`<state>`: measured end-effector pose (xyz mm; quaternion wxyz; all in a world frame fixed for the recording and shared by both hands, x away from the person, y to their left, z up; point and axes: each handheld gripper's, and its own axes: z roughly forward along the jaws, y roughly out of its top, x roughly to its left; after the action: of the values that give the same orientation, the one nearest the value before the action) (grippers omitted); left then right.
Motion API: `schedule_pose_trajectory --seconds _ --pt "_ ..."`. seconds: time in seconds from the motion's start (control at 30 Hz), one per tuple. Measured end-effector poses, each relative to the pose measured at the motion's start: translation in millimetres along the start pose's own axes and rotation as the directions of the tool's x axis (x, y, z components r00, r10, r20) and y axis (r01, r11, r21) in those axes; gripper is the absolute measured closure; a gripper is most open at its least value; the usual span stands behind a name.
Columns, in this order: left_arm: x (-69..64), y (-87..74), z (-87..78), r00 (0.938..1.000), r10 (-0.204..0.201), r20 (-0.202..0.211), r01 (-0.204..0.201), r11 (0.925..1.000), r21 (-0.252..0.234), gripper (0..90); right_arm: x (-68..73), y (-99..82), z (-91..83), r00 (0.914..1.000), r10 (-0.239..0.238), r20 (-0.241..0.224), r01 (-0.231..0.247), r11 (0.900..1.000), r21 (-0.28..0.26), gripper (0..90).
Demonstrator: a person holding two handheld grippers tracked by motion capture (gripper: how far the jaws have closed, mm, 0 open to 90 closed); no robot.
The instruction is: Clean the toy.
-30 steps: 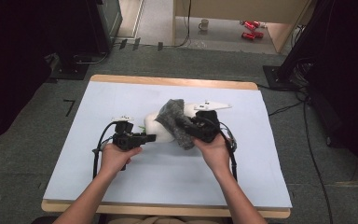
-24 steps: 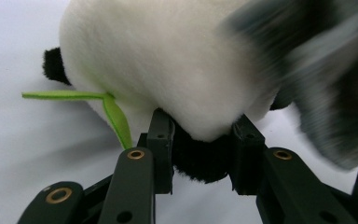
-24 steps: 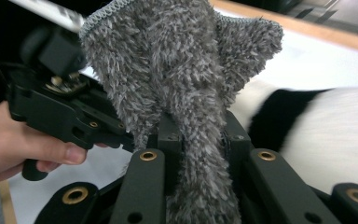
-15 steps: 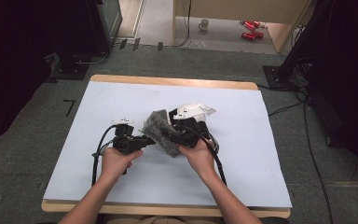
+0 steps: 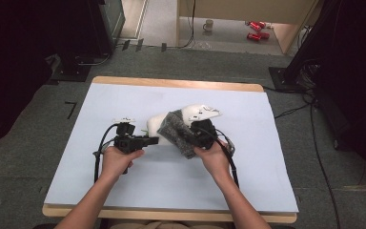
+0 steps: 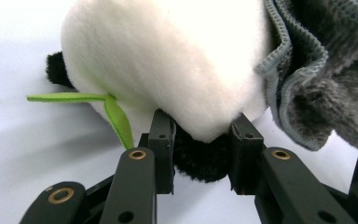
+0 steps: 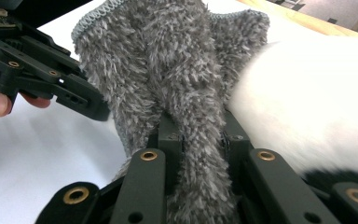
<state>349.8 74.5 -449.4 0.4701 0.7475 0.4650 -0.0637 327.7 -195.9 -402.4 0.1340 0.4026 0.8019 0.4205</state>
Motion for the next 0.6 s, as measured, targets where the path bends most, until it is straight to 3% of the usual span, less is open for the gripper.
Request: schedule_pose_trajectory --seconds 0.33,0.6 --pt "6.3 6.2 0.6 0.9999 -0.009 0.014 0.009 1.0000 0.001 67.9 -19.0 -5.4 -20.4 0.9980 0.055 0.033 -0.053 0.9979 -0.037 75.7" --pt "9.5 8.1 0.8 0.9993 -0.028 0.024 0.028 0.9996 -0.002 67.8 -44.6 -14.2 -35.6 0.9878 0.125 0.092 -0.119 0.9906 -0.067 74.9"
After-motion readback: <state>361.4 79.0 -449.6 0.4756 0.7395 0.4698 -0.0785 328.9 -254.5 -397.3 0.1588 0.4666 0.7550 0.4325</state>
